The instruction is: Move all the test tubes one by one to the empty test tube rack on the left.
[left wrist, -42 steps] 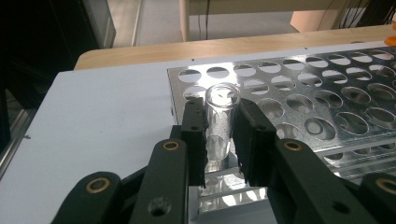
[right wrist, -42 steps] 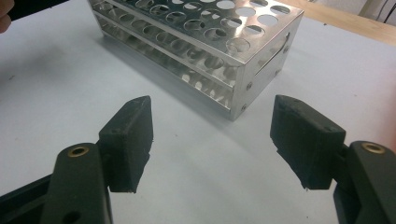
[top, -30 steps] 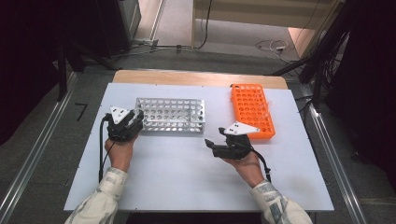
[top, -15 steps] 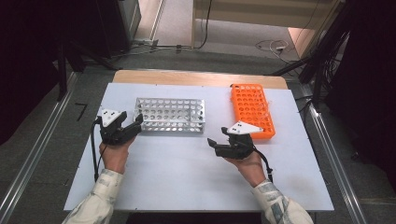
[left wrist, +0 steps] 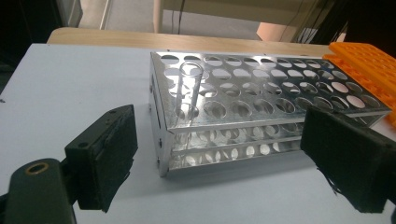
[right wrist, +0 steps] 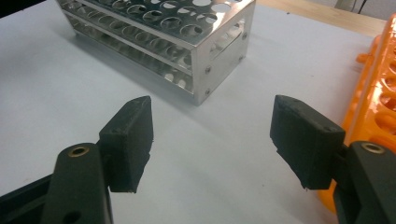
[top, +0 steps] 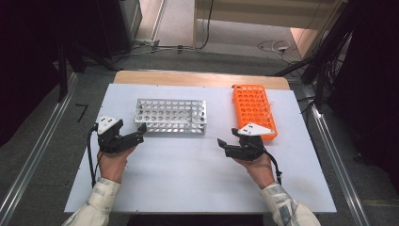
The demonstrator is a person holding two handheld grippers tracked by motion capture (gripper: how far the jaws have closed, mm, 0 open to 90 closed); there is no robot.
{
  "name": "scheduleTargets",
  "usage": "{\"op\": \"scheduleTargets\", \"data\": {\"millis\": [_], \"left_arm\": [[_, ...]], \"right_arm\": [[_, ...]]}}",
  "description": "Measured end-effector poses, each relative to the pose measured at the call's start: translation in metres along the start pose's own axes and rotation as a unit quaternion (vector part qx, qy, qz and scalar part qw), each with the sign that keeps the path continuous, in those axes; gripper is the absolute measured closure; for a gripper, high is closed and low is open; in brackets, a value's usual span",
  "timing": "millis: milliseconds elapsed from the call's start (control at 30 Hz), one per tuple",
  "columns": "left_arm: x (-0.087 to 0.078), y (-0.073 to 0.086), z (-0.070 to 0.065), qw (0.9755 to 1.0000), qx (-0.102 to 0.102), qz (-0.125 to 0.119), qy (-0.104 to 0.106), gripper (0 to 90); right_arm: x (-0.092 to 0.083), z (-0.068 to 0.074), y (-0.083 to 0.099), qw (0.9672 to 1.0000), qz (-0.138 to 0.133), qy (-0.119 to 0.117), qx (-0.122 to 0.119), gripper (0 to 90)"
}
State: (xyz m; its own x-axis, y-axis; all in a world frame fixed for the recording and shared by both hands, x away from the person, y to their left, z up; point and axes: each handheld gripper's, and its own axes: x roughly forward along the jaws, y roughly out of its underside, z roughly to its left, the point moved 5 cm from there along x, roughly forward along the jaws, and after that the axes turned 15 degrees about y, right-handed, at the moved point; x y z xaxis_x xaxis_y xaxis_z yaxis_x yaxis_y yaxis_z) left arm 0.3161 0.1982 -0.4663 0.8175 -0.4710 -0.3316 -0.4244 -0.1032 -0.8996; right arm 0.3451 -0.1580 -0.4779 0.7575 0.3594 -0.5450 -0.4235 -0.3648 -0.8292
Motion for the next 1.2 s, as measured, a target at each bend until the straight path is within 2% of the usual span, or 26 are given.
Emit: {"op": "scheduleTargets", "data": {"millis": [367,667,833,933,1067,1200], "left_arm": [[0.0,0.0,-0.008,0.9998,0.019,0.0,0.002,5.2],[0.002,0.002,-0.009,0.9997,0.022,0.007,0.003,5.3],[0.001,0.002,-0.008,0.9998,0.022,0.001,0.004,5.2],[0.002,0.002,-0.007,0.9998,0.019,0.005,0.007,5.2],[0.003,0.003,-0.008,0.9997,0.023,0.008,0.003,5.1],[0.004,0.003,-0.01,0.9995,0.027,0.009,0.01,3.7]], "right_arm": [[-0.012,-0.026,0.006,0.9996,-0.003,0.022,0.017,28.6],[-0.019,-0.049,0.012,0.9984,-0.004,0.045,0.034,28.6],[-0.021,-0.059,0.016,0.9976,-0.002,0.056,0.04,28.6],[-0.022,-0.066,0.018,0.9967,-0.001,0.067,0.045,28.7],[-0.022,-0.075,0.02,0.9953,0.001,0.083,0.052,29.1],[-0.019,-0.085,0.023,0.9934,0.004,0.1,0.056,29.2]]}}
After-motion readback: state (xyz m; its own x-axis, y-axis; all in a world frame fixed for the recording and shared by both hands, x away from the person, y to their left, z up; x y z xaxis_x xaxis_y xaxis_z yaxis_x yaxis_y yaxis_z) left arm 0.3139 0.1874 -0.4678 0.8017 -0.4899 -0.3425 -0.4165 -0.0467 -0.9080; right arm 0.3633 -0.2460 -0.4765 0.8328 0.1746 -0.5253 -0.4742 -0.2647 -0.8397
